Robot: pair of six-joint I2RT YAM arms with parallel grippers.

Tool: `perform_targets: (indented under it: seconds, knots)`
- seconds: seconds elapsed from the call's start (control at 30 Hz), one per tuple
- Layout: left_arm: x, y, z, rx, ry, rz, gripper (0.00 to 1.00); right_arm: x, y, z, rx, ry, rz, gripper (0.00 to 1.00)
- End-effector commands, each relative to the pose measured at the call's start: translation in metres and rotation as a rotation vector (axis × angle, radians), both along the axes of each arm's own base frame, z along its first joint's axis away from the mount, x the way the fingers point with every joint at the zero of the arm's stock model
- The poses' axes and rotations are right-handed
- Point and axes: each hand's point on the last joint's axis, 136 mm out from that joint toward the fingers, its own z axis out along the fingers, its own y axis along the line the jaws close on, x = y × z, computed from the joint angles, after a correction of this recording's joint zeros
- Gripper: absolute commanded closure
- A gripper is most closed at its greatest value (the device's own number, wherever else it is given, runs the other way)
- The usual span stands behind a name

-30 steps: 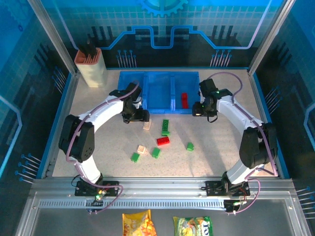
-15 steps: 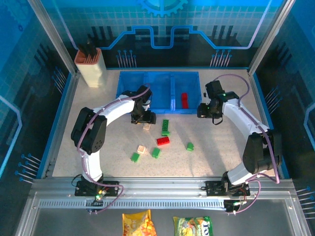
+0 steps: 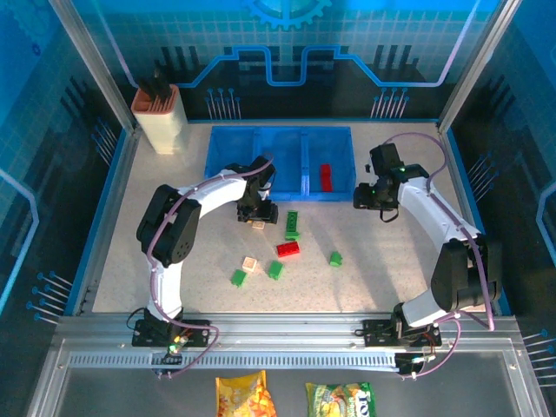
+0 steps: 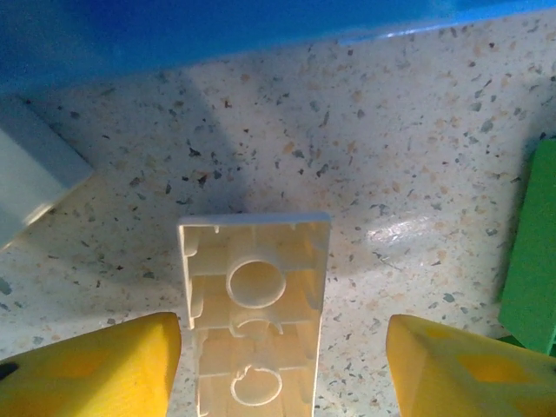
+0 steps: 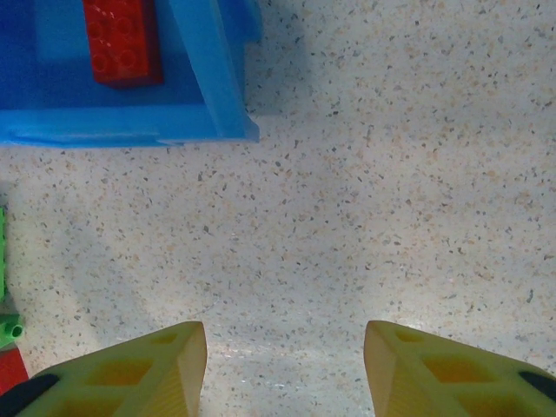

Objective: Sort the legos into containers by color
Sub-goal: Pick up the lego from the center of the table.

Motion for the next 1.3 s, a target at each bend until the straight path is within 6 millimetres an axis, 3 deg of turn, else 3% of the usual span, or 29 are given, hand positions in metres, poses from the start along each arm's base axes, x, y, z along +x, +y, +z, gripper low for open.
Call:
perform_targets:
  seconds: [0.0,0.33,0.57,1.27]
  knots:
    - [0.003,-0.003,-0.004,0.022,-0.004,0.011,0.38,-0.007,-0.003,0.003,0.013,0.006,0.007,0.48]
    - [0.001,-0.003,-0.008,0.031,0.0,0.004,0.53,-0.008,-0.004,0.003,0.016,0.009,0.001,0.48]
    - [0.002,-0.003,-0.004,0.03,-0.011,0.002,0.59,-0.009,-0.003,0.006,0.02,0.008,-0.001,0.48]
    - [-0.002,0.002,0.051,-0.001,-0.108,-0.016,0.61,-0.011,-0.001,0.012,0.039,0.005,-0.012,0.48]
